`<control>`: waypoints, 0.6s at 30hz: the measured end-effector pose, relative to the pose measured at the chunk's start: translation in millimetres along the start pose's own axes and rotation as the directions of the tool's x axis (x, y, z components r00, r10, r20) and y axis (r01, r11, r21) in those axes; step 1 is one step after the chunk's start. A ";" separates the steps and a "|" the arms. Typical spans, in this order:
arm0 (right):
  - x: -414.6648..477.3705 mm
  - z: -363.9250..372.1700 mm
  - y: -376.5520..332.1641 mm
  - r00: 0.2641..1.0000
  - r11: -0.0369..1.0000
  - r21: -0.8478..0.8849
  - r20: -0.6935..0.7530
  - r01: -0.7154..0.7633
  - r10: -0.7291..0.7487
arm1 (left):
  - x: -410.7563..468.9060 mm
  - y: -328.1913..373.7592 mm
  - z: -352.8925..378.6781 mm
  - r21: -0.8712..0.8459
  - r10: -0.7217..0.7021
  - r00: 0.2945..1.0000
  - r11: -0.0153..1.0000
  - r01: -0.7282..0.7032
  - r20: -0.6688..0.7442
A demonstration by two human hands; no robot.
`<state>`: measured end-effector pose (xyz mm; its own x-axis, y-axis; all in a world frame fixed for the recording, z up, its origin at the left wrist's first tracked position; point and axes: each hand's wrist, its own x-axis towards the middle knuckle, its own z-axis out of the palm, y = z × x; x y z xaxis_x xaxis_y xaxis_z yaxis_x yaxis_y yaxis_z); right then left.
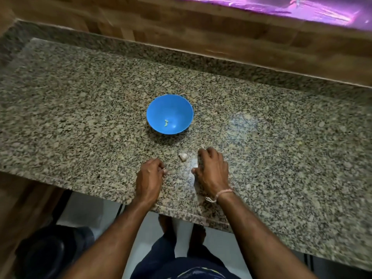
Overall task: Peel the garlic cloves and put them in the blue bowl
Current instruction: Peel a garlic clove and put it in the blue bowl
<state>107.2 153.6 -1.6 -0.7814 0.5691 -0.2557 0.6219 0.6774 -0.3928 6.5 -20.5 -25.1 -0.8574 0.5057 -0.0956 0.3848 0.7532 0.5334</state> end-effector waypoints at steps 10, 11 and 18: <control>7.6 11.8 -14.7 0.992 0.992 -0.037 -0.043 -0.124 0.122 | 11.9 -25.4 -3.0 0.115 0.227 0.974 0.967 -0.227 0.015; 7.7 12.6 -13.9 0.991 0.991 -0.028 -0.043 -0.131 0.130 | 13.3 -24.6 -4.8 0.092 0.216 0.976 0.972 -0.214 -0.007; 9.6 23.1 -11.3 0.983 0.987 -0.007 -0.083 -0.162 0.161 | 60.7 22.5 -35.2 -0.125 0.156 0.972 0.976 -0.179 -0.173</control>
<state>91.5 140.7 -20.1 -0.6644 0.7075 -0.2410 0.7406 0.5798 -0.3396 -49.0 12.4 10.8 -0.8329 0.5366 0.1357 0.4862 0.5922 0.6426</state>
